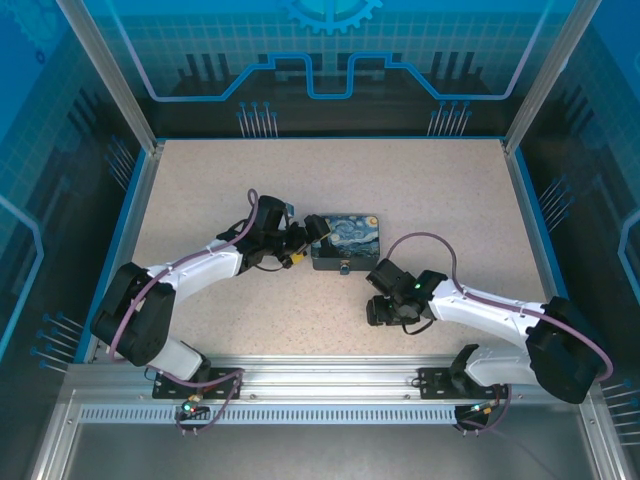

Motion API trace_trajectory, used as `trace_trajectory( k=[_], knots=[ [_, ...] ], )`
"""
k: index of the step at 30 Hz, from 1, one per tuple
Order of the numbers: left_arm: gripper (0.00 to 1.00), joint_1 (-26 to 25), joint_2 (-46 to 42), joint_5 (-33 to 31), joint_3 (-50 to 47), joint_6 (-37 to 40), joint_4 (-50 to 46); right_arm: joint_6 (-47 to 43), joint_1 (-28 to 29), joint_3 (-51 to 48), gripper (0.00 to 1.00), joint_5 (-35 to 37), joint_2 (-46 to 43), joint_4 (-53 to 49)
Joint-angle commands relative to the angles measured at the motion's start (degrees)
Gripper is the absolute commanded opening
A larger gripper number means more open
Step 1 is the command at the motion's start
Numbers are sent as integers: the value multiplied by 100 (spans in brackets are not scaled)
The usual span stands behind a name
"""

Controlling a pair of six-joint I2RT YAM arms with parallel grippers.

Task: Unlock the padlock with the key

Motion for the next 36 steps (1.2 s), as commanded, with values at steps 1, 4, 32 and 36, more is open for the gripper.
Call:
trace_trajectory(
  k=[1, 4, 32, 36],
  knots=[
    [99, 18, -15, -42, 87, 75, -34, 64, 17, -46, 56, -82, 100, 19],
    [99, 19, -14, -44, 87, 58, -34, -64, 17, -2, 55, 13, 235, 10],
    [99, 88, 30, 15, -36, 71, 69, -991, 17, 429, 14, 219, 1366, -61],
    [99, 96, -31, 6, -62, 80, 50, -1035, -34, 358, 1, 96, 1251, 21]
  ],
)
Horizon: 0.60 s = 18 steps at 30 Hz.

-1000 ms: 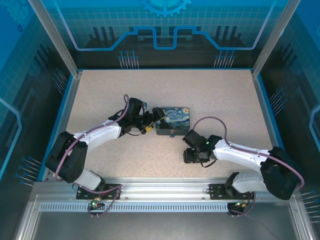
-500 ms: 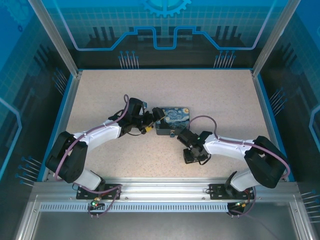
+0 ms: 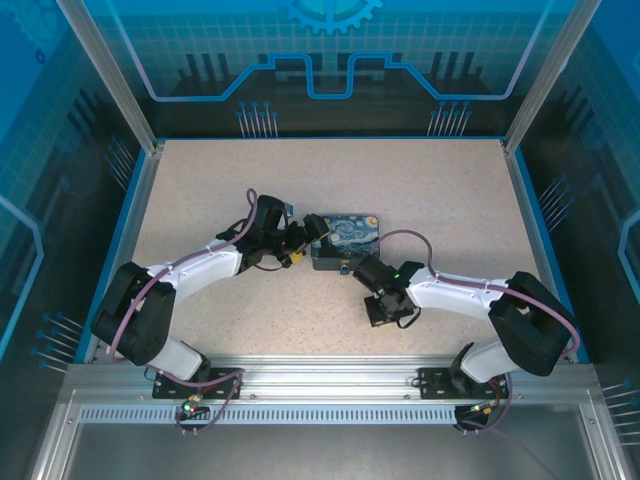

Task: Unlock the padlock with the key

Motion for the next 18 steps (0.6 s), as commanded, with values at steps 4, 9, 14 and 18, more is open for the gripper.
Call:
trace_trajectory(
  k=[4, 9, 14, 18],
  knots=[
    [99, 42, -97, 6, -80, 66, 28, -43, -172, -350, 0, -263, -190, 296],
    [99, 47, -190, 65, -106, 17, 63, -15, -514, -757, 0, -819, -839, 727],
    [99, 33, -258, 145, -124, -25, 145, 56, -925, -1056, 0, -1350, -1700, 911],
    [99, -27, -246, 282, -151, -108, 368, 96, -1284, -1141, 0, -1693, -2302, 890]
  ],
)
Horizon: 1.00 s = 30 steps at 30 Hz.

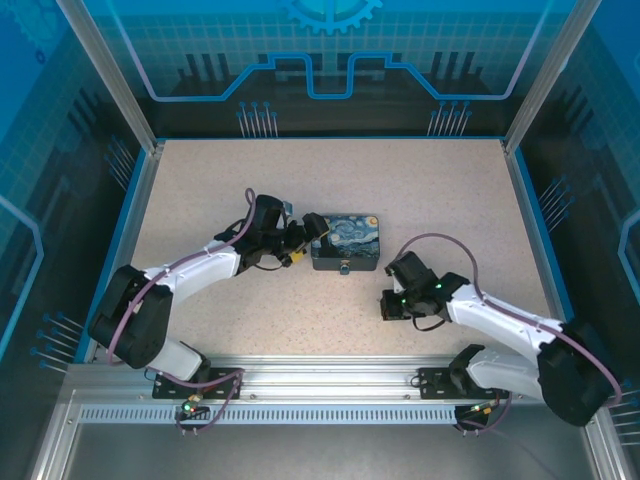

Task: Unlock the padlock with the key

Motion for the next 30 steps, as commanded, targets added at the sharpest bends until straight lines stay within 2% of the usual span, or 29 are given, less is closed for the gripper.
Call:
trace_trajectory(
  k=[1, 7, 14, 21, 27, 30],
  knots=[
    [99, -58, -114, 257, -115, -96, 301, 82, -269, -68, 0, -560, -384, 108],
    [99, -329, 5, 554, -123, -317, 1035, 181, -629, 144, 0, -1138, -719, 242],
    [98, -640, 257, 821, -193, -492, 2121, 431, -799, 710, 0, -1570, -476, 526],
    [80, -891, 666, 1004, -311, -725, 2942, 659, -870, 1025, 0, -1766, -187, 834],
    [58, -939, 1033, 1078, -468, -1103, 3833, 923, -994, 1066, 0, -1970, -63, 1095],
    [52, -975, 1168, 1130, -467, -1196, 4061, 1011, -1056, 1066, 0, -2048, -26, 1180]
  ],
)
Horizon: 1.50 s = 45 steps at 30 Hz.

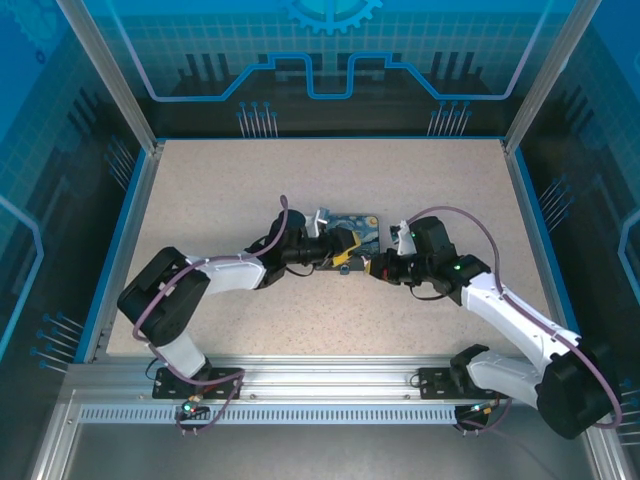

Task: Unlock the padlock with the key

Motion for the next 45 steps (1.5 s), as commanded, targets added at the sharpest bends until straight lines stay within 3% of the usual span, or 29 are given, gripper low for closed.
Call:
trace_trajectory(
  k=[1, 12, 21, 25, 31, 36, 39, 43, 45],
  knots=[
    [49, -87, 112, 191, -29, -182, 701, 208, -131, 156, 0, -272, 51, 235],
    [36, -180, 204, 204, 6, -217, 778, 218, -181, 284, 0, -322, 161, 268],
    [36, -257, 232, 195, 15, -280, 865, 210, -179, 269, 0, -320, 257, 311],
    [32, -265, 257, 185, 18, -285, 876, 194, -180, 235, 0, -314, 249, 312],
    [20, -282, 285, 185, 19, -293, 906, 201, -185, 198, 0, -313, 241, 321],
    [0, -290, 284, 194, 25, -297, 936, 192, -194, 196, 0, -291, 249, 321],
    [0, -290, 268, 189, 30, -318, 948, 182, -206, 199, 0, -279, 218, 292],
    [0, -294, 143, -15, -2, -260, 831, 291, -502, 112, 51, -145, -158, 163],
    [0, -295, 43, -210, -17, -250, 808, 456, -777, -11, 68, -225, -419, 242]
  ],
)
